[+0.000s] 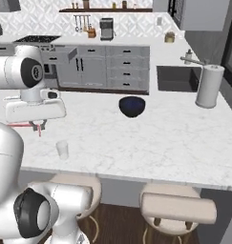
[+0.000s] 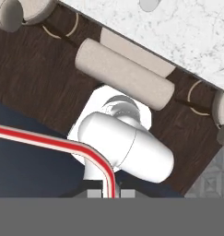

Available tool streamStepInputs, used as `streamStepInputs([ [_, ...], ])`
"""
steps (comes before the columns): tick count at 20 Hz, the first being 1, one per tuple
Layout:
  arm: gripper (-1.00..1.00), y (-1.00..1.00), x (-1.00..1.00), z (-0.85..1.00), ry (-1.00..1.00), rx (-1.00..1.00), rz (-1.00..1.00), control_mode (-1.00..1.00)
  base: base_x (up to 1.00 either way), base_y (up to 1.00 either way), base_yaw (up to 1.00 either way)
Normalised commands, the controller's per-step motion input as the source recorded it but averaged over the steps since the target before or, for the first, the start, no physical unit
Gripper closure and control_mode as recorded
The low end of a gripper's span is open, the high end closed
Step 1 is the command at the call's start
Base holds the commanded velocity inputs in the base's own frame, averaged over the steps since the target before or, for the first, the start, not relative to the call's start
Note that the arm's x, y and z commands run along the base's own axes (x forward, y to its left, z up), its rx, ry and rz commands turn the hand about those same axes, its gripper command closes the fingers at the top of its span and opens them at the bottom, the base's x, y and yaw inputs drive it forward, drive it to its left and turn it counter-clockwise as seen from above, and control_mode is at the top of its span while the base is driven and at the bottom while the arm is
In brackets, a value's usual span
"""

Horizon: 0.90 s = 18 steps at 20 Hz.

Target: Take a straw from the drawer in front and place it inside the glass cup on the dining counter.

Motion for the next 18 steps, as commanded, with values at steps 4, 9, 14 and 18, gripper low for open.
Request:
streamStepInputs([
  [4,1.00,0.00,0.00,0.00,0.00,0.00,0.00,1.00,1.00,0.00,0.13],
  [9,1.00,0.00,0.41,0.00,0.00,-0.12,0.02,-1.00,0.38,0.00,0.02],
  [14,1.00,0.04,0.33,0.11,-0.17,-0.56,0.00,-1.00,0.00,0.00,0.00],
  [18,1.00,0.00,0.03,0.09,-0.26,-0.68,0.00,-1.00,0.00,0.00,0.00],
])
